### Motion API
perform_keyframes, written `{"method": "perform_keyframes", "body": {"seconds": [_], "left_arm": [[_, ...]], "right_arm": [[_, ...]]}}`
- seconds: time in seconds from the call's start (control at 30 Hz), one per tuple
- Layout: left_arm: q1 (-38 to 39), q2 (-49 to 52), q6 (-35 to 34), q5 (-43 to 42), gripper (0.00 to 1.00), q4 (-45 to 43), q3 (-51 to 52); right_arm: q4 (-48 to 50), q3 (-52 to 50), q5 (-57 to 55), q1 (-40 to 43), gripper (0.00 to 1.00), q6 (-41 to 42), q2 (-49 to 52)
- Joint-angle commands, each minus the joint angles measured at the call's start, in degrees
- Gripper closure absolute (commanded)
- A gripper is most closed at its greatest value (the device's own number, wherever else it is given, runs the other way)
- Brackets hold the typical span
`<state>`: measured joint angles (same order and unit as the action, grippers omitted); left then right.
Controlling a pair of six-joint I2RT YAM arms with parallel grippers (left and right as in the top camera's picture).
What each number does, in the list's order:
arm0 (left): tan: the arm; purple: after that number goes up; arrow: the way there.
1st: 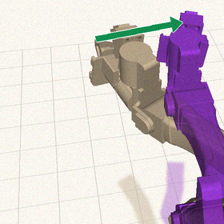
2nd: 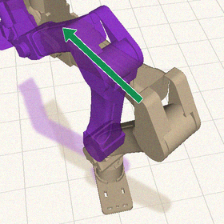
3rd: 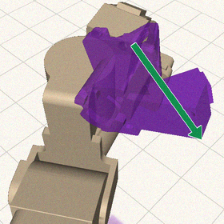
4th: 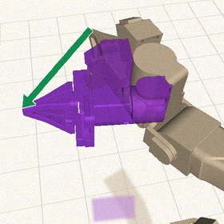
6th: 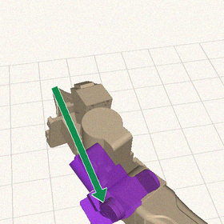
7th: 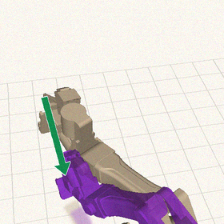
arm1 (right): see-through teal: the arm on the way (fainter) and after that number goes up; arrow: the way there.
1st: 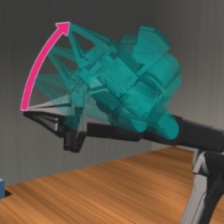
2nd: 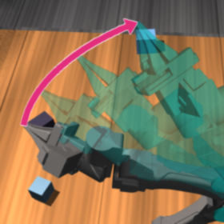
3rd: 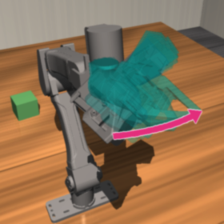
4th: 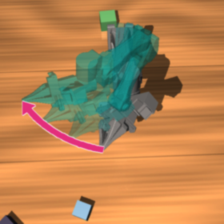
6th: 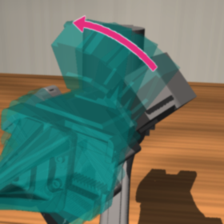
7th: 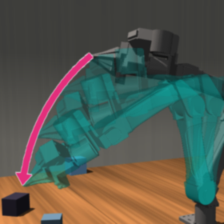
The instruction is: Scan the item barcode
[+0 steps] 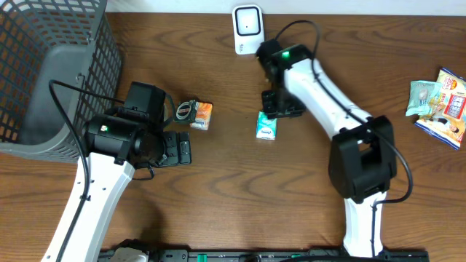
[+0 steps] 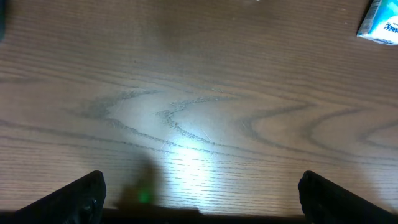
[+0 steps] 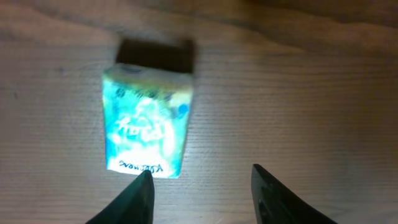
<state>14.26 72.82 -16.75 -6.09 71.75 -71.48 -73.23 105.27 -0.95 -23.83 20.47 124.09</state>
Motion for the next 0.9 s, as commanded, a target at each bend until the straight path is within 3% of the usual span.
{"method": "perform_keyframes", "body": {"seconds": [0.0, 0.1, 0.37, 0.63, 0.7, 0.8, 0.87], "left_arm": [[-0.2, 0.2, -0.5, -0.5, 0.02, 0.2, 0.2], [-0.2, 0.2, -0.5, -0.5, 0.02, 0.1, 0.2], [-0.2, 0.2, -0.5, -0.5, 0.02, 0.2, 0.2], [-0.2, 0.2, -0.5, -0.5, 0.02, 0.1, 0.2], [-0.2, 0.2, -0.5, -0.5, 0.02, 0.1, 0.2], [-0.2, 0.2, -0.5, -0.5, 0.02, 0.1, 0.2], [-0.2, 0.2, -0.5, -0.5, 0.02, 0.2, 0.2]], "right_arm": [[1.9, -0.6, 12.3, 4.7, 0.58, -6.6, -1.0], [3.9, -2.5, 20.5, 6.5, 0.58, -11.1, -1.0], [13.3, -13.8, 26.0, 7.0, 0.58, -11.3, -1.0], [26.4, -23.8, 28.0, 6.5, 0.64, -5.0, -1.0], [26.5, -24.2, 28.1, 6.6, 0.74, -5.1, -1.0], [26.4, -24.0, 28.4, 6.6, 0.99, -5.1, -1.0], [26.0, -23.3, 29.7, 6.6, 0.99, -5.1, -1.0]]}}
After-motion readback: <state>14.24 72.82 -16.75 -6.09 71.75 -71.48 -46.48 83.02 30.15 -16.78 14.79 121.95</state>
